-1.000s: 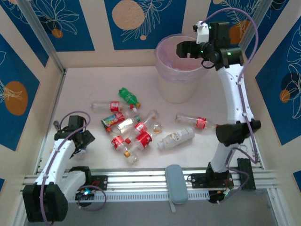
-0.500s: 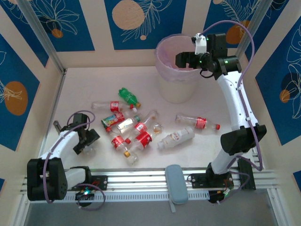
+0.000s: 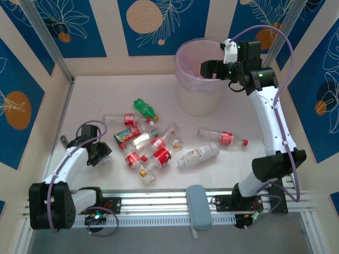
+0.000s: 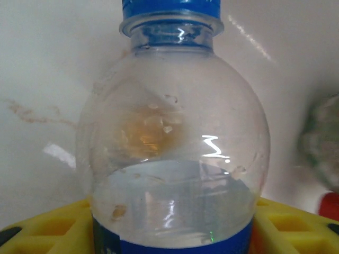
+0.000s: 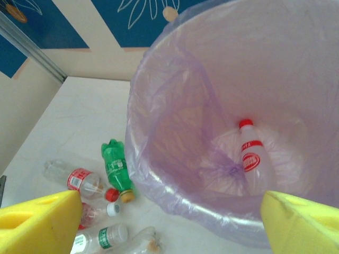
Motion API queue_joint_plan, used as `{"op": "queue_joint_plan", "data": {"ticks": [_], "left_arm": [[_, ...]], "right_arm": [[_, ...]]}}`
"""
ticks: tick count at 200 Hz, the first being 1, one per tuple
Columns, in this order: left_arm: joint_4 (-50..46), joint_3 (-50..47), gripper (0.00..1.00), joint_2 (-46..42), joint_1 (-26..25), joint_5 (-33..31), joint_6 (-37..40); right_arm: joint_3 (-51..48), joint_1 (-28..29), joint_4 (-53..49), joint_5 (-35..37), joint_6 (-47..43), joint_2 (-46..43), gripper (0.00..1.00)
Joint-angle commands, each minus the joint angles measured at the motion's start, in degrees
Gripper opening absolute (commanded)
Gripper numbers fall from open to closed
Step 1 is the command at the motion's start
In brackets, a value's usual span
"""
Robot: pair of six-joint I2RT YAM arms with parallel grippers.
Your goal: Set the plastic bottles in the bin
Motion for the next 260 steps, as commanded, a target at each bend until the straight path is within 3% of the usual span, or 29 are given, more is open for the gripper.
{"op": "queue_joint_plan", "data": {"ticks": [1,24,60,100,151,208,260], "left_arm": [[-2.99,5.49,0.56,-1.27,-0.58,2.0,3.09],[-5.49,10.97,0.53,-1.37,-0.52,3.35,6.12],[-2.88,16.23,0.52,-1.81,-1.35,12.24,7.71],[21.51,14.36,0.51,-2.18,-10.85,30.08,10.43],[43.36,15.2,0.44,4.45,-23.01,39.16,13.28],[54.84,16.54,0.44,9.56,-27.57,40.63,10.79],[58.04,16.98,0.44,11.27,-30.01,41.03,11.22]], "right_arm": [[-3.54,1.28,-0.82,-1.83,1.38,-3.47,0.87],[-6.46,3.17,-1.33,-2.46,1.66,-5.97,0.87],[-9.75,10.46,-1.87,-4.62,2.68,-8.58,0.87],[-14.81,19.13,2.59,-10.35,10.46,-8.04,0.86],[-19.39,22.44,12.14,-11.5,18.47,-7.42,0.85],[-20.64,22.35,13.49,-11.61,20.74,-5.42,0.85],[-21.07,22.08,15.67,-11.81,21.97,-2.78,0.86]]}}
